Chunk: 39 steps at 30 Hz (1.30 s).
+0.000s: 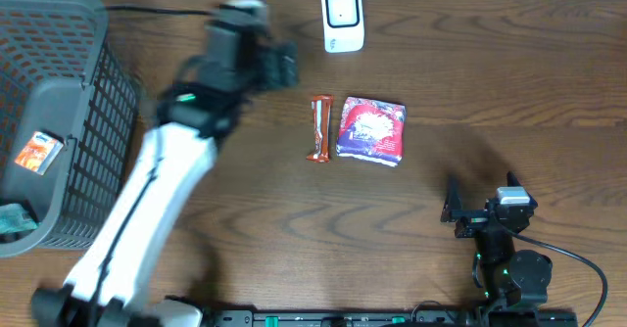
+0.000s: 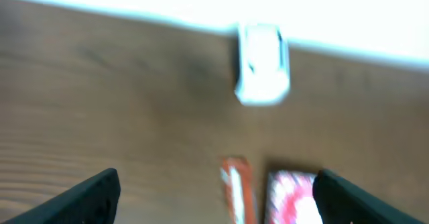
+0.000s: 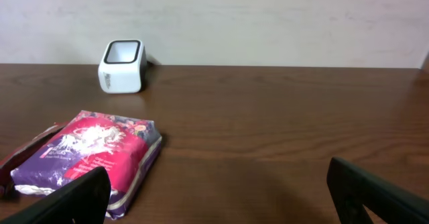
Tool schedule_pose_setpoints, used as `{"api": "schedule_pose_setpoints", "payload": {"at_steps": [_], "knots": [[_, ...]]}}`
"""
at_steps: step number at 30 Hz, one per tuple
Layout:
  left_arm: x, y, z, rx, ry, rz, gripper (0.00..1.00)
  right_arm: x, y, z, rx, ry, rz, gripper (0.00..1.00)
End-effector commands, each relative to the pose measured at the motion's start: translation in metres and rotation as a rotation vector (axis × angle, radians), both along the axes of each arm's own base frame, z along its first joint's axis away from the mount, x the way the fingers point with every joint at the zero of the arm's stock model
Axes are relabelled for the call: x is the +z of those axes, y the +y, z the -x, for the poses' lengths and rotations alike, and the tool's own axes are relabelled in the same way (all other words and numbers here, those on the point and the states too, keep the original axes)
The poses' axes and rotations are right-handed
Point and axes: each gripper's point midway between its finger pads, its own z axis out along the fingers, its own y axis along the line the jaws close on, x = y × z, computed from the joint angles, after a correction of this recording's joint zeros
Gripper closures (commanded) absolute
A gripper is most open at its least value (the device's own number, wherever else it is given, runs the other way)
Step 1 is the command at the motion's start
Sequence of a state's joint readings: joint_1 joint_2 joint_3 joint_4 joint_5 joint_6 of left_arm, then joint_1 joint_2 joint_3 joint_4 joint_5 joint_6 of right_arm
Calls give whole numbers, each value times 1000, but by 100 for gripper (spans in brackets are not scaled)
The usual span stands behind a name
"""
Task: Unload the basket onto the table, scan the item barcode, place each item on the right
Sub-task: 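Place the red snack bar beside the pad pack and release, then move the left gripper back into the grey basket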
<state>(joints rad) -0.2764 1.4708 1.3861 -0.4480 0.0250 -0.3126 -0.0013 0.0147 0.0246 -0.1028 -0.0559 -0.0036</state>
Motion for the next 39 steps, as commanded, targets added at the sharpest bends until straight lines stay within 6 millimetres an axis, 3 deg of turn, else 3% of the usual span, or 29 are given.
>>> {"api": "schedule_pose_setpoints", "payload": {"at_steps": [1,4,8,13,20,24,31,39], "knots": [[29,68,-1,187,-75,-55,7,0,0,0,-2,-4,-18,1],[48,131,7,354,-119,-76,8,0,0,0,-2,-4,-18,1],[51,208,23,559,-114,-108,7,0,0,0,-2,-4,-18,1],[47,278,50,736,-82,-117,7,0,0,0,-2,-4,-18,1],[63,321,74,838,-134,-93,7,0,0,0,-2,-4,-18,1],[52,353,93,934,-89,-106,6,0,0,0,-2,-4,-18,1],[-5,400,145,1137,175,-165,6,0,0,0,-2,-4,-18,1],[-74,415,184,1289,467,-206,6,0,0,0,-2,-4,-18,1]]}}
